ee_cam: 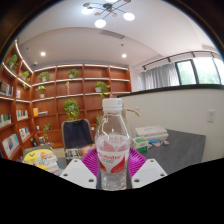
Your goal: Pour water
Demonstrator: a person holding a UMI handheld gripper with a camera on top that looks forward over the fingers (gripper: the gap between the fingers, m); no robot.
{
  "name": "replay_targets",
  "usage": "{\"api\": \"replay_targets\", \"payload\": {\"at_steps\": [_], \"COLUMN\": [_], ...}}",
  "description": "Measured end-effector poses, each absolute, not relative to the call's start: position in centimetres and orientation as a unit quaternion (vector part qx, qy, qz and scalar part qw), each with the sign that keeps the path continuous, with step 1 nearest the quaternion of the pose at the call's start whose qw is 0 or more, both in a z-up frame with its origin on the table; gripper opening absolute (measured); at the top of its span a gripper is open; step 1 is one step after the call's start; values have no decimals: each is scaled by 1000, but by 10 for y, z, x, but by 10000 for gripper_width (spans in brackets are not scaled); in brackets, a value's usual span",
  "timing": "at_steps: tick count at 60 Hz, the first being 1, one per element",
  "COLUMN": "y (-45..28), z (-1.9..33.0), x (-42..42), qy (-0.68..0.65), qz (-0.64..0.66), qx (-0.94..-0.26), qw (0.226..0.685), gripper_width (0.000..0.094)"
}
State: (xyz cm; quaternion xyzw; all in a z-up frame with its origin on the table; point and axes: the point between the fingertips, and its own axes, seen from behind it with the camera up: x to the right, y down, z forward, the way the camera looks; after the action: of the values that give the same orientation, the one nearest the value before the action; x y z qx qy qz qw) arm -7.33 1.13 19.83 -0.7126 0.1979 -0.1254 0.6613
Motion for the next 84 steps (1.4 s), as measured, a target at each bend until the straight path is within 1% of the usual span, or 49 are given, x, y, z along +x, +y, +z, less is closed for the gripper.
{"api": "replay_targets", "payload": {"at_steps": [5,6,7,10,11,14,20,22,23,31,40,41,46,49,58,65,71,80,84], "y": [12,20,17,19,21,23,25,27,28,25,22,22,21,14,-23,-64,-99,-143,-155], "z": [175,150,154,142,134,125,110,114,111,110,109,106,95,89,101,125,140,150,153], "x": [-63,-48,-49,-44,-42,-38,-38,-39,-40,-37,-36,-37,-44,-52,-86,-111,-125,-135,-148], "qy": [201,198,199,189,184,176,160,160,161,177,196,198,193,194,208,189,155,105,78], "qz": [-137,-142,-145,-158,-163,-171,-174,-175,-171,-154,-130,-126,-111,-93,5,38,24,-46,-57], "qx": [-729,-729,-734,-746,-747,-751,-759,-749,-746,-741,-735,-738,-751,-756,-734,-723,-733,-757,-764], "qw": [640,640,633,619,617,613,607,619,623,630,636,633,621,618,646,663,662,643,638], "gripper_width": [376,376,376,376,376,376,378,382,381,406,542,571,784,836,861,863,862,862,862]}}
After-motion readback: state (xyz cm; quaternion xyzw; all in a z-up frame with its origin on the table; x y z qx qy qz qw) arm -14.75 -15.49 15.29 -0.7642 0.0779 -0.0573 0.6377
